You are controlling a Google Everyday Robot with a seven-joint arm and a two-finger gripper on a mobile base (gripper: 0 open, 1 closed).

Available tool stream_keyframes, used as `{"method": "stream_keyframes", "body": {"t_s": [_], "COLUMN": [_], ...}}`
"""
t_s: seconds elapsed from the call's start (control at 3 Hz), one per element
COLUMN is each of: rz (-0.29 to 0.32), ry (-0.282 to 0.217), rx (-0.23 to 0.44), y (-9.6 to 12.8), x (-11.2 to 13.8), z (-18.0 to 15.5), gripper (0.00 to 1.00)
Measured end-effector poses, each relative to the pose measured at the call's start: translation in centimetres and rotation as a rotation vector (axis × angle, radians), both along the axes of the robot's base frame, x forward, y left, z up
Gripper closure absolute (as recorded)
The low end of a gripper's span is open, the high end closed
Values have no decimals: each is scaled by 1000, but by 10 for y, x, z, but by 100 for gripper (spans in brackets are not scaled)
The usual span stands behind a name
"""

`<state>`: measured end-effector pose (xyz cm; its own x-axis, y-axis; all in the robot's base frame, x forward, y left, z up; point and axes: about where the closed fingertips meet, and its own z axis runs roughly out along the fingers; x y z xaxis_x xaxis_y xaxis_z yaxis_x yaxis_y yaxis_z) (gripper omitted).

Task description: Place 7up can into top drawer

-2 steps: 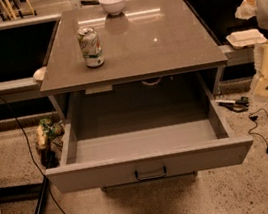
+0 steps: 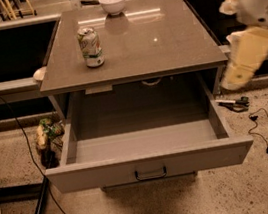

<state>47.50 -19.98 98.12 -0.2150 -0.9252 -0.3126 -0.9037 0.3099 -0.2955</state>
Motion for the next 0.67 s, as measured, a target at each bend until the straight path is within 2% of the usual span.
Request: {"method": "stream_keyframes", "body": {"t_s": [0.33, 0.67], "rz": [-1, -48], "ry": [-64, -101], "rx": [173, 346], "y": [30, 60], "x": [63, 111], "z": [-4, -10], "gripper": [0, 0]}}
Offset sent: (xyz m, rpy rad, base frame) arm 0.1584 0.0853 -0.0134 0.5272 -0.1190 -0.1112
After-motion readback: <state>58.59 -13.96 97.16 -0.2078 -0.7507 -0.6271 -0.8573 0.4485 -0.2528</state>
